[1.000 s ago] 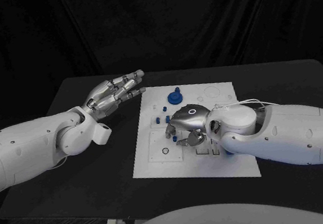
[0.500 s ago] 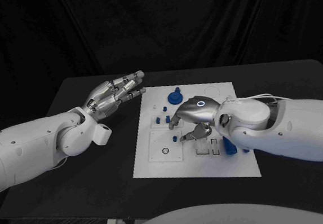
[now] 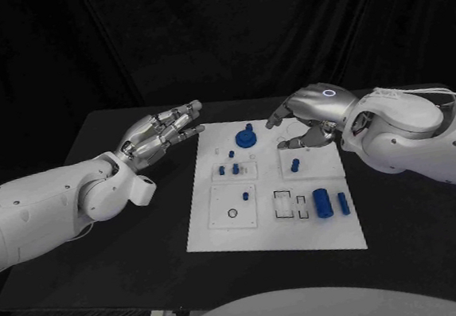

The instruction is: Assemble the parts on the task board

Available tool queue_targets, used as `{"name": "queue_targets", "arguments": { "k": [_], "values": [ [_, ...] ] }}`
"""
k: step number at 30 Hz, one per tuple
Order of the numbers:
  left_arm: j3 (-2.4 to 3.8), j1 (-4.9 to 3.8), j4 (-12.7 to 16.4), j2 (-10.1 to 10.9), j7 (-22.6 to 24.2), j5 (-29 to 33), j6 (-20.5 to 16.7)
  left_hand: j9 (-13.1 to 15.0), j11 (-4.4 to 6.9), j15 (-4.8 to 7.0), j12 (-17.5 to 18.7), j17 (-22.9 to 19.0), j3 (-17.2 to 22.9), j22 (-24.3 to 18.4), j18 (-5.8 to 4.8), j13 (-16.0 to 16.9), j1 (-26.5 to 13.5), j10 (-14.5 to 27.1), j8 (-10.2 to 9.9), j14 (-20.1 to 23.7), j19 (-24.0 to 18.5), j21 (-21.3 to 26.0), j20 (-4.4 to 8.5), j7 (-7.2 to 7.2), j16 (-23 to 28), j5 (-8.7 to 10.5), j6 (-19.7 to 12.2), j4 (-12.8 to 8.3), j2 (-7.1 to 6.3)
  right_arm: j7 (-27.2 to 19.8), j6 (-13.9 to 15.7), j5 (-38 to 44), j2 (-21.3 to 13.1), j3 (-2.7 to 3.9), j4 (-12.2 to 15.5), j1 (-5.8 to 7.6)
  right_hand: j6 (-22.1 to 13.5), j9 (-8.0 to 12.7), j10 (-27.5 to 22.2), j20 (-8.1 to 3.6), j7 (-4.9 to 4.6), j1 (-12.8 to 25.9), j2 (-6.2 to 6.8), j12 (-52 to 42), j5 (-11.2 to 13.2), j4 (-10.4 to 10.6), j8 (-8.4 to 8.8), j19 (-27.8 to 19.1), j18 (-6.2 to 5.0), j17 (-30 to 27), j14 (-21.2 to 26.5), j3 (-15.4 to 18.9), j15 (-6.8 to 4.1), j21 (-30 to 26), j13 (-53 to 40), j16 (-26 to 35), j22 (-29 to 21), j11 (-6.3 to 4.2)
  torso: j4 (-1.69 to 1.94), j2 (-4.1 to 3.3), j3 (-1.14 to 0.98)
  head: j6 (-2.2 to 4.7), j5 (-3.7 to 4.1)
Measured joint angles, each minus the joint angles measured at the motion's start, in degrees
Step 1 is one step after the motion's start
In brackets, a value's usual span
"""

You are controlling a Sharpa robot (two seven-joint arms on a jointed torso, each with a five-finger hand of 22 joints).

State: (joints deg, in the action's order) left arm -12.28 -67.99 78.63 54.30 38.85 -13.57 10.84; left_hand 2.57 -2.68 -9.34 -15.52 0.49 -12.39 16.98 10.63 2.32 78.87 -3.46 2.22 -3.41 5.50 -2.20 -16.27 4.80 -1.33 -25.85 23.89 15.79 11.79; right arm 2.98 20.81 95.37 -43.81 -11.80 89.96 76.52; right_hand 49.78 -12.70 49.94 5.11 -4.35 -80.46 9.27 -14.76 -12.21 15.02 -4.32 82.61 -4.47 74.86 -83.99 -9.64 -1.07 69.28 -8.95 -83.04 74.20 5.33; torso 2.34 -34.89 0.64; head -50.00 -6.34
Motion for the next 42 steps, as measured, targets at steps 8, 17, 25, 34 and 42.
{"name": "queue_targets", "arguments": {
  "k": [8,17,25,34,42],
  "values": [
    [0.0,0.0,-0.1,-0.3,0.0,0.0,0.0,0.0,-0.01,0.0,0.0,0.0,0.0,0.0,0.0,0.0,0.0,0.0,0.0,0.0,0.0,0.0,0.0,0.0,0.0,-0.01,0.0,0.0,0.0,2.5,-2.6,0.2,-1.1,-0.04,-1.6,-0.27,0.6,0.5,-0.6,-0.01,0.67,0.0,0.02,0.0,1.5,0.9,0.0,0.0,0.0,0.0,0.0,0.9,-0.01,0.0,0.7,0.0,0.0,-0.61,0.05,0.02,0.09,-0.01,-0.24],
    [0.0,0.01,0.0,-0.2,0.0,0.0,0.0,0.0,-0.01,0.0,0.0,0.0,0.0,0.1,0.0,0.0,0.3,0.0,0.0,0.0,0.0,0.0,-0.01,-0.08,0.0,-0.66,0.1,0.0,0.31,3.7,-5.0,1.1,-0.2,-0.06,-3.5,-2.87,0.6,0.9,0.2,-0.01,0.65,0.0,0.02,-0.8,4.1,0.9,0.0,0.0,0.0,0.0,0.0,0.9,-0.01,0.0,1.0,0.0,0.0,-0.49,0.07,-0.02,0.08,-0.01,-0.31],
    [0.0,0.01,0.0,-0.2,0.0,0.0,0.0,0.0,-0.01,-0.01,0.0,0.0,0.0,0.1,0.0,0.0,0.3,0.0,0.0,0.0,0.0,0.0,-0.01,0.2,0.0,-0.66,0.4,0.0,0.3,3.7,-6.2,1.4,0.5,-0.06,-4.2,-4.12,1.0,1.3,1.4,-0.02,0.21,1.2,1.21,-1.5,4.1,0.9,0.0,0.0,0.0,0.0,0.0,0.9,-0.01,0.0,1.0,0.0,0.0,-0.29,0.07,-0.01,0.07,-0.01,-0.31],
    [0.0,0.01,0.0,-0.2,0.0,0.0,0.0,0.0,-0.02,-0.01,0.0,0.0,0.0,0.1,0.0,0.0,0.4,0.0,0.0,0.0,0.0,0.0,-0.02,0.2,0.0,-0.66,0.4,0.0,0.38,3.5,-7.2,1.6,1.6,-0.04,-5.0,-5.25,2.0,1.4,2.7,-0.01,-0.81,1.2,1.2,-1.6,4.0,0.9,0.0,0.0,0.0,0.0,0.0,0.9,-0.01,0.0,1.0,0.0,0.0,-0.37,0.06,-0.01,0.05,-0.01,-0.26],
    [0.0,0.02,-0.1,-0.2,0.0,0.0,0.0,0.0,-0.02,-0.25,0.0,0.0,0.0,0.1,0.0,0.0,0.4,0.0,0.0,-0.3,0.0,0.0,-0.02,0.2,0.0,-0.66,0.4,0.0,0.38,3.2,-8.1,1.6,2.2,-0.04,-5.8,-6.18,3.4,1.7,4.1,-0.01,-1.55,0.0,-0.01,-2.2,-5.6,-0.3,-0.01,0.0,0.0,0.0,0.0,-0.3,-0.01,0.0,1.1,0.0,0.0,-0.69,0.05,0.01,0.05,-0.01,-0.37]
  ]
}}
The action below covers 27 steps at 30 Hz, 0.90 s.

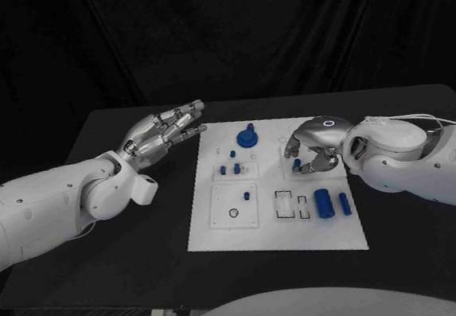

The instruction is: Assemble the parts on the task board

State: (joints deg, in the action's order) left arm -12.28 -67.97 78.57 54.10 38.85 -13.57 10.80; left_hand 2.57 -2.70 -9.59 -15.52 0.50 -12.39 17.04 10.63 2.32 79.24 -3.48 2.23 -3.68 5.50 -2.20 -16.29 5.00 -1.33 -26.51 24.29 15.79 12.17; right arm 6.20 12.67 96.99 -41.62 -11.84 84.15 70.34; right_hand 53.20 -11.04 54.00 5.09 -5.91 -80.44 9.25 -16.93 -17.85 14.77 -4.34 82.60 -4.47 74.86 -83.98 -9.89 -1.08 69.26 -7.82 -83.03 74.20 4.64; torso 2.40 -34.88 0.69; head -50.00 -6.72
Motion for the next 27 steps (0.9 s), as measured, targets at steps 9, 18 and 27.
{"name": "queue_targets", "arguments": {
  "k": [9,18,27],
  "values": [
    [0.0,0.0,0.0,0.0,0.0,0.0,0.0,0.0,0.0,-0.04,0.0,0.0,0.0,0.1,-0.01,0.0,0.0,0.0,0.0,0.0,0.0,0.0,0.01,0.0,0.0,0.0,0.0,0.0,0.0,-0.3,-0.8,0.0,0.1,-0.01,-0.4,-0.33,1.7,0.0,1.6,0.0,-0.05,-0.8,-0.73,0.0,-6.2,-2.1,-0.38,0.0,0.0,0.0,0.0,-2.8,0.0,0.0,0.4,0.0,0.0,-0.03,-0.02,0.02,0.01,0.0,-0.07],
    [0.0,0.03,-0.1,-0.1,0.0,0.0,0.0,0.0,-0.01,-0.05,0.0,0.0,0.0,0.1,0.0,0.0,0.0,0.0,0.0,0.0,0.0,-0.4,0.0,0.0,0.0,0.0,0.0,0.0,0.0,-0.8,-0.9,0.1,0.2,0.01,-0.4,-0.44,3.3,-0.1,3.5,-0.01,-0.62,-2.5,0.95,0.0,-6.6,-3.5,-0.39,0.0,0.0,0.0,0.0,-6.1,0.0,0.0,0.6,0.0,0.0,-0.45,-0.01,-0.03,0.01,0.0,-0.01],
    [0.0,0.07,-0.1,-0.1,0.0,0.0,0.1,0.0,-0.01,-0.05,0.0,0.0,0.0,0.1,0.0,0.0,0.2,0.0,0.0,-0.1,0.5,-0.4,-0.29,0.0,0.0,0.0,0.0,0.0,0.23,-1.2,-1.1,0.1,0.3,0.01,-0.4,-0.53,4.1,-0.9,4.2,-0.4,-1.08,-3.5,0.47,0.0,-6.6,-4.5,-1.55,-0.4,0.01,0.0,0.0,-7.0,-0.01,0.0,0.8,0.0,0.0,-0.32,0.01,-0.01,0.01,0.0,-0.1]
  ]
}}
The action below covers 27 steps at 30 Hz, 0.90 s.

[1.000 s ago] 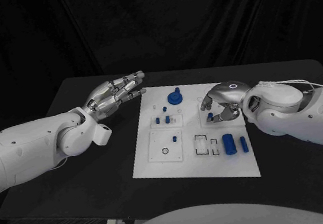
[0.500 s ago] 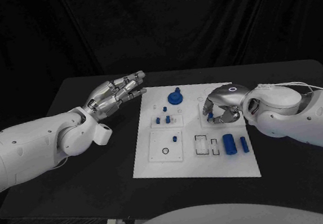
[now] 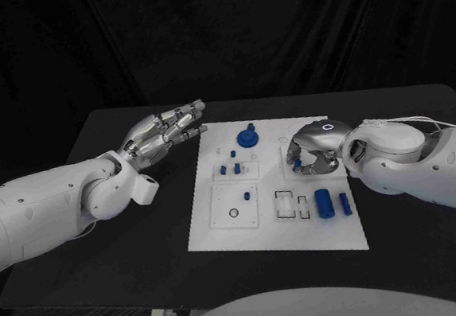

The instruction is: Assemble the parts on the task board

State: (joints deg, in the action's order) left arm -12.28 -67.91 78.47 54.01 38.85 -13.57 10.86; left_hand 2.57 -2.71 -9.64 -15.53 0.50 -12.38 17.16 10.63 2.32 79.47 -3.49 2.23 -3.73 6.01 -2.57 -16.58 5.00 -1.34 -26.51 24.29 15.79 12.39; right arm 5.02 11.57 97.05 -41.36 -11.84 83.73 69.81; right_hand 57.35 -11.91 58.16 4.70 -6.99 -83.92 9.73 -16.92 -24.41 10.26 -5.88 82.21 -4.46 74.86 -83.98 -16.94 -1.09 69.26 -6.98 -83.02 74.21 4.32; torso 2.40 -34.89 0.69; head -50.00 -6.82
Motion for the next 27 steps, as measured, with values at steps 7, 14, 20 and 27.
{"name": "queue_targets", "arguments": {
  "k": [7,14,20,27],
  "values": [
    [0.0,0.02,0.0,0.0,0.0,0.0,0.0,0.0,0.0,-0.3,0.0,0.0,0.0,0.3,0.0,0.0,0.0,0.0,0.0,-0.3,0.0,0.0,0.0,0.0,0.0,0.0,0.0,0.0,0.0,-0.1,-0.1,0.0,0.0,0.0,0.0,-0.03,0.4,-0.5,1.2,0.0,0.04,0.0,0.0,0.0,0.0,-1.7,-0.01,0.0,0.0,0.0,0.0,-1.7,0.0,0.0,0.1,0.0,0.0,-0.08,0.01,0.0,0.0,0.0,-0.05],
    [0.0,0.05,0.0,0.0,0.0,0.0,0.0,0.0,-0.01,-0.32,0.0,0.0,0.0,0.3,0.0,0.0,0.0,0.0,0.0,-0.3,0.0,0.0,0.0,0.0,0.0,0.0,0.0,0.0,0.0,-0.2,-0.1,0.0,-0.1,0.0,0.0,-0.04,0.9,-1.1,1.8,0.0,-0.29,0.0,0.0,0.0,0.0,-2.4,-0.58,0.0,0.0,0.0,0.0,-2.4,0.0,0.0,0.1,0.0,0.0,-0.12,0.01,0.01,0.01,0.0,-0.01],
    [0.0,0.06,-0.1,0.0,0.0,0.0,0.1,0.0,-0.02,-0.61,0.0,0.0,0.0,0.3,0.0,0.0,0.0,0.0,0.0,-0.6,0.0,0.0,0.0,0.0,0.0,-0.01,0.0,0.0,0.0,-0.2,-0.1,0.0,-0.4,0.0,0.2,-0.04,1.7,-1.9,2.3,0.0,0.1,0.0,-0.01,0.0,0.0,-3.1,-1.55,0.0,0.0,0.0,0.0,-3.1,0.01,0.0,0.1,0.0,0.0,-0.22,0.0,0.02,0.01,0.0,-0.06],
    [0.0,0.08,-0.1,0.0,0.0,0.0,0.1,0.0,-0.03,-0.61,0.0,0.0,0.0,0.3,0.0,0.0,0.0,0.0,0.0,-0.6,0.0,0.0,0.0,0.0,-0.5,-0.01,0.0,0.0,0.0,-0.3,0.1,0.0,-0.9,0.02,0.7,-0.04,2.5,-2.6,2.7,0.01,-0.09,0.0,-0.01,0.0,0.1,-3.4,-2.18,0.0,0.0,0.0,0.0,-3.4,0.01,0.0,0.3,0.0,0.0,-0.18,-0.01,0.02,0.01,0.0,-0.13]
  ]
}}
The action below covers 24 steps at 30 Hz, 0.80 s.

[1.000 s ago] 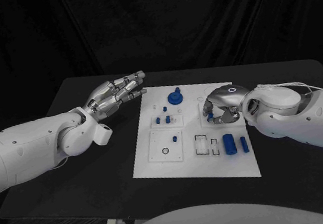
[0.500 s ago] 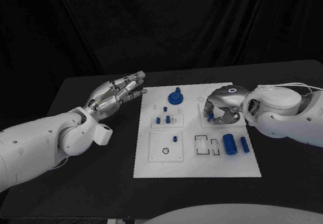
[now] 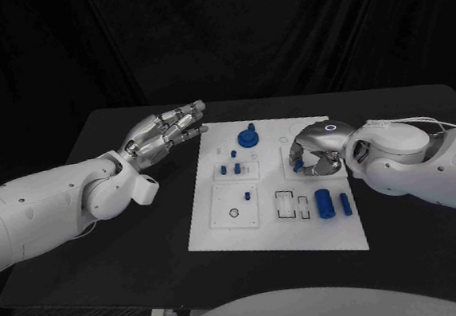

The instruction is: Assemble the parts on the task board

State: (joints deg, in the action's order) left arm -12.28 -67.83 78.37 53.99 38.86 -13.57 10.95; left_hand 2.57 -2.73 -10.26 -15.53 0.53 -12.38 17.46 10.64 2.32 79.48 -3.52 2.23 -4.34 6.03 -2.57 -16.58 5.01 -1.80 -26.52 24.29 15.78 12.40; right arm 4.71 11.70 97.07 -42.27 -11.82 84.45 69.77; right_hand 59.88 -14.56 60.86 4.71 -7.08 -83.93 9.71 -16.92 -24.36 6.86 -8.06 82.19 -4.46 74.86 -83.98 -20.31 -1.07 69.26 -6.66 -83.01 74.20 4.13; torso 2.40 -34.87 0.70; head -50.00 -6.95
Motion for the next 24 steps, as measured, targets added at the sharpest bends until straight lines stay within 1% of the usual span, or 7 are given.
{"name": "queue_targets", "arguments": {
  "k": [4,5,8,12,15,20,24],
  "values": [
    [0.0,0.01,0.0,0.0,0.0,0.0,0.0,0.0,0.0,0.0,0.0,0.0,0.0,0.0,0.0,0.0,0.0,0.0,0.0,0.0,0.0,0.0,0.0,0.0,0.0,0.0,0.0,0.0,0.0,-0.2,0.4,0.0,-0.4,0.0,0.4,0.0,0.0,-0.8,0.2,0.0,0.0,0.0,-0.01,0.0,0.0,-0.2,-0.67,0.0,0.0,0.0,0.0,-0.2,0.0,0.0,0.0,0.0,0.0,0.18,0.0,0.0,0.0,0.0,-0.11],
    [0.0,0.01,0.0,0.0,0.0,0.0,0.0,0.0,0.0,0.0,0.0,0.0,0.0,0.0,0.0,0.0,0.0,0.0,0.0,0.0,0.0,0.0,0.0,0.0,0.0,0.0,0.0,0.0,0.0,-0.2,0.5,0.0,-0.5,0.01,0.6,0.0,0.2,-0.8,0.2,0.01,0.21,0.0,-0.01,0.0,0.0,-0.7,-0.89,0.0,0.0,0.0,0.0,0.2,0.0,0.0,0.0,0.0,0.0,0.19,0.0,0.0,0.0,0.0,-0.14],
    [0.0,0.02,0.0,0.0,0.0,0.0,0.1,0.0,-0.01,0.0,0.0,0.0,0.0,0.0,0.0,0.0,0.0,0.0,0.0,0.0,0.0,0.0,0.0,0.0,0.0,0.0,0.0,0.0,0.0,-0.3,1.0,0.0,-1.0,0.01,1.2,0.05,0.5,-1.1,0.3,0.01,0.01,-0.4,-0.44,0.0,0.0,-0.8,-1.28,0.0,0.0,0.0,0.0,0.3,0.0,0.0,0.2,0.0,0.0,0.27,-0.01,0.0,0.0,0.0,-0.27],
    [0.0,0.03,-0.1,0.0,0.0,0.0,0.1,0.0,-0.01,0.0,0.0,0.0,0.0,0.0,0.0,0.0,0.0,0.0,0.0,0.0,0.0,0.0,0.0,0.0,0.0,0.0,0.0,0.0,0.0,-0.4,1.5,0.0,-1.8,-0.06,2.3,0.64,0.7,-1.1,0.3,0.01,0.1,-0.4,-0.44,0.0,0.0,-0.8,-1.28,0.0,0.0,0.0,0.0,0.3,0.0,0.0,0.2,0.0,0.0,0.25,-0.02,0.01,0.0,0.0,-0.38],
    [0.0,0.03,-0.1,0.0,0.0,0.0,0.1,0.0,-0.03,0.0,0.0,0.0,0.0,0.0,0.0,0.0,0.0,0.0,0.0,0.0,0.0,0.0,0.0,0.0,0.0,0.0,0.0,0.0,0.0,-0.4,2.0,0.0,-2.6,-0.06,3.6,1.7,0.8,-1.1,0.5,0.01,0.2,-0.4,-0.44,0.0,0.0,-0.8,-1.28,0.0,0.0,0.0,0.0,0.3,0.0,0.0,0.2,0.0,0.0,0.14,-0.02,0.01,0.0,0.0,-0.39],
    [0.0,0.03,-0.3,-0.1,0.0,0.0,0.2,0.0,-0.06,-0.01,0.0,0.0,0.0,0.0,0.0,0.0,0.0,-0.1,0.0,0.0,0.0,0.0,-0.01,0.0,0.0,0.0,0.0,0.0,0.0,-0.2,2.4,0.0,-3.8,0.0,6.6,4.32,0.9,-1.2,0.6,0.01,0.2,-0.4,-0.44,0.0,0.0,-0.8,-1.32,0.0,0.01,0.0,0.0,0.3,0.0,0.6,0.2,0.0,0.0,0.17,-0.02,0.01,0.0,0.0,-0.23],
    [0.0,0.04,-0.3,-0.2,0.0,0.0,0.2,0.0,-0.06,-0.01,0.0,0.0,0.0,0.0,0.0,0.0,0.2,-0.1,0.0,0.0,0.0,0.0,-0.01,0.0,0.0,0.0,0.0,0.0,0.22,0.2,2.6,-0.1,-4.2,0.01,9.0,5.91,1.0,-1.3,0.7,0.3,0.31,-0.4,-0.44,0.0,0.1,-0.8,-1.32,0.3,0.0,0.0,0.0,0.3,0.0,0.6,0.2,0.0,0.0,0.06,-0.02,0.01,0.01,0.0,-0.37]
  ]
}}
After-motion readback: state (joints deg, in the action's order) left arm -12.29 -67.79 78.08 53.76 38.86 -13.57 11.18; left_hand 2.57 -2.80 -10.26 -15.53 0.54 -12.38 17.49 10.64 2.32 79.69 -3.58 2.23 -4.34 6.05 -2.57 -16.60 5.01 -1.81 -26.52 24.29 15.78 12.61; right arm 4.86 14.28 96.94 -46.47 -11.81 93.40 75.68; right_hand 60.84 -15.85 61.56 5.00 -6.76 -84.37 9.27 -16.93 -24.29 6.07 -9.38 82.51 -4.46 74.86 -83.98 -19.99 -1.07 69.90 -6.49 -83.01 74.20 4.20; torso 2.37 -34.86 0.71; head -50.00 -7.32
